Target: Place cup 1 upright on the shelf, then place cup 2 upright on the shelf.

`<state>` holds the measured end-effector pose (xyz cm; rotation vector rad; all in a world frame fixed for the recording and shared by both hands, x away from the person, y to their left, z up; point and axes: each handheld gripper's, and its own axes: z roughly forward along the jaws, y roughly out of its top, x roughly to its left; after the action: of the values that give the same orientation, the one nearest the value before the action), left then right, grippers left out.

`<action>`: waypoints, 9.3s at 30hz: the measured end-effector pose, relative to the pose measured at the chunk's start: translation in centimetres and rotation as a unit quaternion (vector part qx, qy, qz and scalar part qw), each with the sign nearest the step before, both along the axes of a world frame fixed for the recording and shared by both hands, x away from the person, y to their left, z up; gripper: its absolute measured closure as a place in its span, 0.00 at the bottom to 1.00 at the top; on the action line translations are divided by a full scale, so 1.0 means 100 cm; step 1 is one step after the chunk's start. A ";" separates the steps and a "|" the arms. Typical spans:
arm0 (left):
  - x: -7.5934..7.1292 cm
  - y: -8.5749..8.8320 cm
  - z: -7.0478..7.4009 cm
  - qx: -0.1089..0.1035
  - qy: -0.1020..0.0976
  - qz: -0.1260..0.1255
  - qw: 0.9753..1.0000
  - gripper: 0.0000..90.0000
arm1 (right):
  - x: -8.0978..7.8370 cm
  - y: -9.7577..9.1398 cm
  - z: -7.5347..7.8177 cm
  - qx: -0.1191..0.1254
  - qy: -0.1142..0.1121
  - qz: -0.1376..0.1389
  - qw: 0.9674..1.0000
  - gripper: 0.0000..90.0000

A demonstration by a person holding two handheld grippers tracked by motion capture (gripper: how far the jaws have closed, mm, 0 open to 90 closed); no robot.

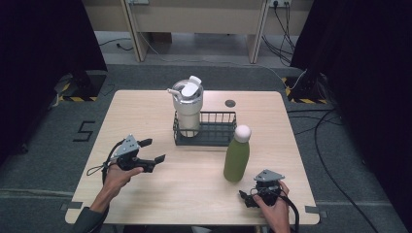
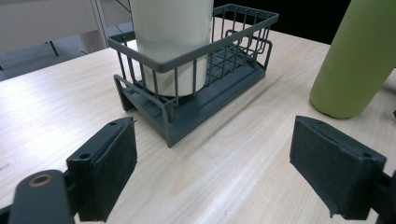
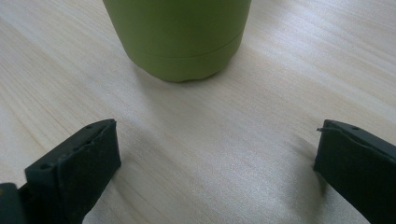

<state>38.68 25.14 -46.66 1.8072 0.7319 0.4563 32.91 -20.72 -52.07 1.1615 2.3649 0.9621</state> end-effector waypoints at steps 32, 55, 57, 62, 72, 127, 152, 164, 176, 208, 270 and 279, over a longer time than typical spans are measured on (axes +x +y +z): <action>-0.047 0.031 -0.041 0.031 0.034 0.019 0.999 0.16 | 0.000 0.000 0.000 0.000 0.000 0.000 1.000 0.00; -0.072 0.029 -0.053 0.086 0.057 0.012 0.995 0.16 | 0.000 0.000 0.000 0.000 0.000 0.000 1.000 0.00; -0.074 0.029 -0.055 0.093 0.059 0.014 0.994 0.16 | 0.000 0.000 0.000 0.000 0.000 0.000 1.000 0.00; -0.078 0.030 -0.056 0.096 0.067 0.020 0.993 0.16 | 0.000 0.000 0.000 -0.001 -0.001 0.002 1.000 0.00; -0.082 0.028 -0.059 0.153 0.094 0.031 0.983 0.16 | 0.000 0.000 0.000 -0.001 -0.001 0.002 1.000 0.00; -0.079 0.028 -0.059 0.140 0.120 0.028 0.983 0.15 | -0.009 0.006 0.035 0.072 -0.141 0.038 0.987 0.17; -0.079 0.028 -0.060 0.139 0.120 0.029 0.983 0.15 | 0.019 0.031 0.040 0.102 -0.174 0.058 0.978 0.18; -0.079 0.028 -0.060 0.139 0.120 0.029 0.983 0.15 | 0.030 0.038 0.032 0.120 -0.173 0.060 0.976 0.19; -0.078 0.028 -0.059 0.139 0.120 0.029 0.983 0.15 | 0.035 0.039 0.029 0.140 -0.173 0.061 0.973 0.23; -0.078 0.028 -0.059 0.139 0.121 0.029 0.983 0.15 | 0.046 0.047 0.081 0.147 -0.198 0.057 0.967 0.23; -0.079 0.028 -0.059 0.139 0.121 0.030 0.982 0.14 | 0.180 0.097 0.134 0.142 -0.185 0.033 0.972 0.23; -0.079 0.028 -0.059 0.139 0.121 0.030 0.982 0.15 | 0.188 0.098 0.119 0.139 -0.174 0.025 0.975 0.23</action>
<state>30.82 27.95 -52.59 2.1323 0.9282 0.3952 51.76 -10.88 -40.17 0.9346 2.0327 1.4223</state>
